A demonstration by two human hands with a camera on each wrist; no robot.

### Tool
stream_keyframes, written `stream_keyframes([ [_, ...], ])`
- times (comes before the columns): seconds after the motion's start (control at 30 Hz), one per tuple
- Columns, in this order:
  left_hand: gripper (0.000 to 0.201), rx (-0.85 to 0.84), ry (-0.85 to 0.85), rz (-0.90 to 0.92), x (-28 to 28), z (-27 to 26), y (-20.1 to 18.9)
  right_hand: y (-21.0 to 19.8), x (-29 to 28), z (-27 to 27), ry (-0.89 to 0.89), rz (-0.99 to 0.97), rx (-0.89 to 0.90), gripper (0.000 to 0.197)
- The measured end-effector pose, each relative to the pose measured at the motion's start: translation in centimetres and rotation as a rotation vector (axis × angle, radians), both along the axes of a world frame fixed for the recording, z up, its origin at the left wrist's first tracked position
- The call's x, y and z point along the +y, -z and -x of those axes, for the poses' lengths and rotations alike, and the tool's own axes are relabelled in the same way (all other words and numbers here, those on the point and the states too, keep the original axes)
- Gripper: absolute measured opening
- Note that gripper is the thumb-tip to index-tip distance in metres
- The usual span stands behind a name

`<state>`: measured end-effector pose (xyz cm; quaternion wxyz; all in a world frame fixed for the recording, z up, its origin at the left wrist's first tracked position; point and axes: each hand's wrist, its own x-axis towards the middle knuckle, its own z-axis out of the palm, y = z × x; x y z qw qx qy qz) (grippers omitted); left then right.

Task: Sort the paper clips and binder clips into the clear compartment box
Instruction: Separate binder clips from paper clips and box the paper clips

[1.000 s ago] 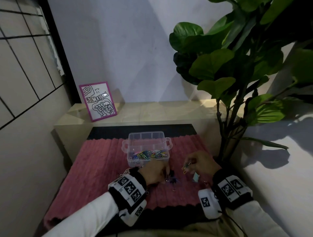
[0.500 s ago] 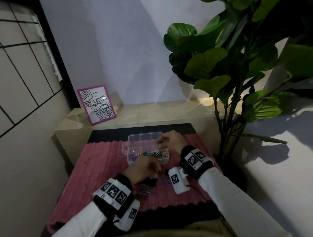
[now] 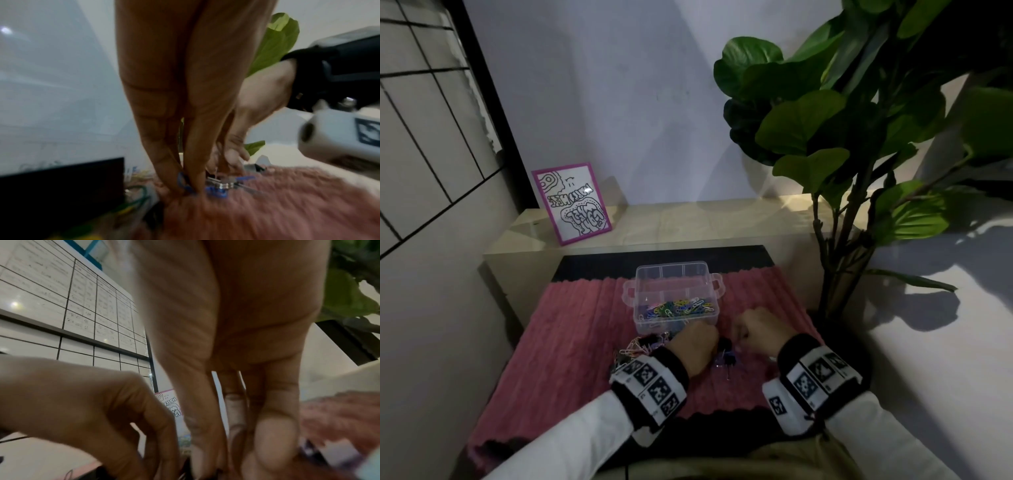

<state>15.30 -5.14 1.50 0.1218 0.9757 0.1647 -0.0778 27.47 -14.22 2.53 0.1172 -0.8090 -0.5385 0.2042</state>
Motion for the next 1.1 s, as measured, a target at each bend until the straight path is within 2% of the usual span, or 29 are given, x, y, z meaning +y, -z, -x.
stream_keyframes([
  [0.1, 0.025, 0.059, 0.016, -0.034, 0.0, -0.8, -0.6, 1.0, 0.0, 0.4, -0.017, 0.093, 0.046, 0.026],
  [0.27, 0.021, 0.081, 0.018, -0.043, -0.3, -0.8, -0.5, 1.9, 0.5, 0.8, 0.027, 0.028, 0.023, 0.038],
  [0.43, 0.022, 0.096, 0.009, -0.047, -0.3, -0.9, -1.2, 2.1, -0.4, 0.8, 0.069, -0.027, 0.114, 0.031],
  [0.57, 0.022, 0.012, 0.007, -0.042, 0.8, -0.1, -2.9, 2.7, -1.2, 0.1, 0.157, -0.113, 0.235, 0.038],
  [0.8, 0.014, -0.061, -0.076, 0.139, 4.0, 1.4, -4.4, 2.2, -1.4, 0.1, 0.128, -0.122, 0.169, 0.037],
  [0.87, 0.011, -0.092, -0.112, 0.169, 4.9, 1.7, -4.6, 2.4, -1.6, 0.0, 0.103, -0.12, 0.171, 0.03],
  [0.93, 0.01, -0.147, -0.16, 0.173, 6.0, 1.7, -5.0, 2.5, -1.7, 0.2, 0.085, -0.13, 0.136, 0.015],
  [1.03, 0.008, -0.276, -0.276, 0.202, 7.7, 1.3, -6.2, 2.8, -1.7, 0.4, 0.046, -0.123, 0.109, 0.029],
  [1.1, 0.012, -0.352, -0.341, 0.151, 8.9, 0.8, -6.9, 2.8, -1.7, 0.5, 0.03, -0.103, 0.09, 0.033],
])
